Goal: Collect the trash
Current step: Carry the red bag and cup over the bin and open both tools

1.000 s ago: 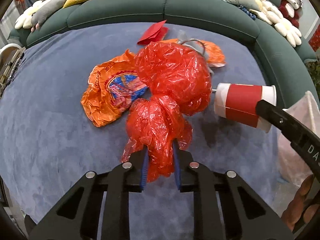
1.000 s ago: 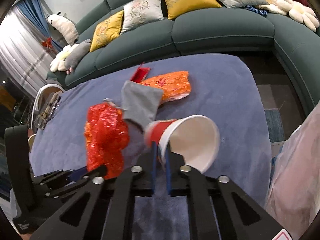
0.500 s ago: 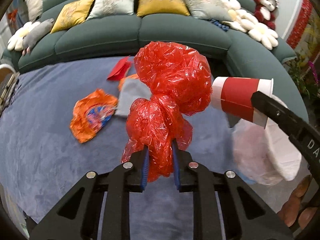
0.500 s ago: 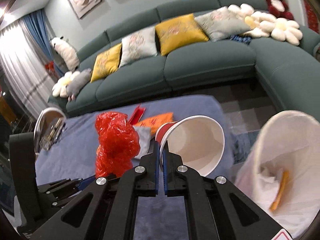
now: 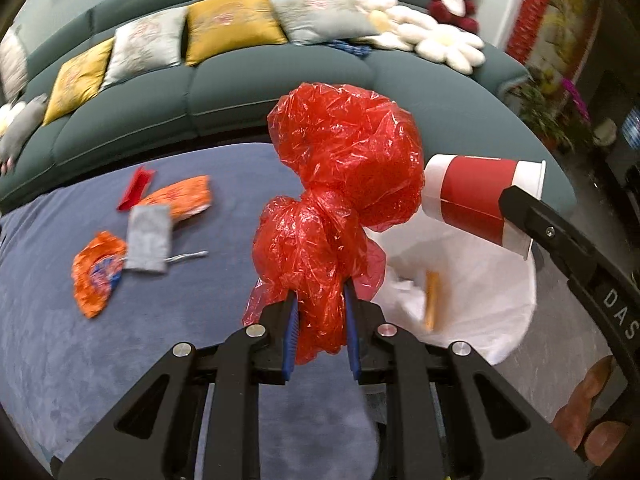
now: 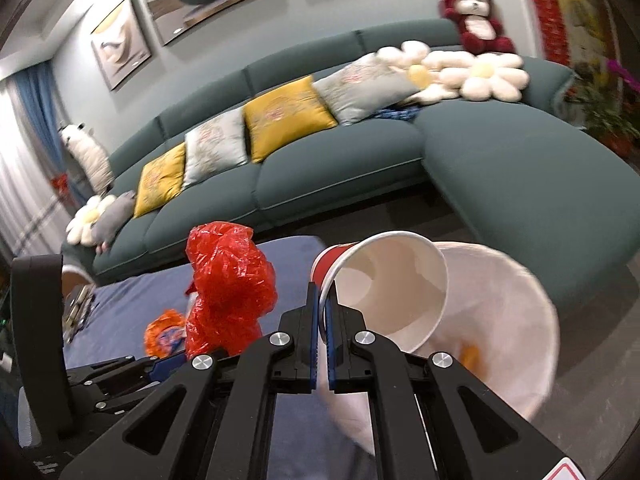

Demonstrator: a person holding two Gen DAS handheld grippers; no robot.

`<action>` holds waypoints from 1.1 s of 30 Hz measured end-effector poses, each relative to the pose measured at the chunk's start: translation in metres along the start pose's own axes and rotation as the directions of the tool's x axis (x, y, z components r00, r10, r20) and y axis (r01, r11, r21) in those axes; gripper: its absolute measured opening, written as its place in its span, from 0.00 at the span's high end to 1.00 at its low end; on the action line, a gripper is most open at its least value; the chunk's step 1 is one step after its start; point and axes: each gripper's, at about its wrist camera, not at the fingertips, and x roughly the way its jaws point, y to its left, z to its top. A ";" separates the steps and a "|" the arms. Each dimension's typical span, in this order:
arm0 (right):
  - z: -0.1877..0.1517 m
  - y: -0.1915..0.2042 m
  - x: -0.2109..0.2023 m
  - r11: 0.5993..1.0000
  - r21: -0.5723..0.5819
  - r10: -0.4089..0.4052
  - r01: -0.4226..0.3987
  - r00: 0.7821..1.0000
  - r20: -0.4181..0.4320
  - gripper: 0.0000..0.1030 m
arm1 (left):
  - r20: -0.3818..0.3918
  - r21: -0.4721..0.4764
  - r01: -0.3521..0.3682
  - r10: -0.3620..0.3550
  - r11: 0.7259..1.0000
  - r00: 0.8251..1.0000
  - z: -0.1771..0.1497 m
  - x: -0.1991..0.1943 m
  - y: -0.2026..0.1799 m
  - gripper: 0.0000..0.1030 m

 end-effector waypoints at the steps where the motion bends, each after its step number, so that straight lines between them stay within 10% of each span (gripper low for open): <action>1: -0.001 -0.010 -0.004 1.000 0.012 -0.011 0.011 1.000 0.005 0.96 | -0.004 0.010 0.008 -0.008 1.000 1.000 0.000 0.002 -0.008 0.81; 15: -0.023 -0.087 -0.020 0.989 0.115 -0.090 0.090 0.996 0.002 0.96 | -0.084 0.126 0.077 -0.066 0.989 0.994 -0.007 0.035 -0.082 0.80; 22: -0.023 -0.084 -0.013 0.987 0.130 -0.100 0.099 0.995 0.003 0.85 | -0.042 0.103 0.039 -0.035 0.994 0.999 -0.005 0.035 -0.084 0.48; 33: -0.017 -0.075 -0.013 0.989 0.118 -0.093 0.090 0.995 0.022 0.68 | -0.042 0.055 0.008 -0.006 0.998 0.999 -0.004 0.034 -0.063 0.45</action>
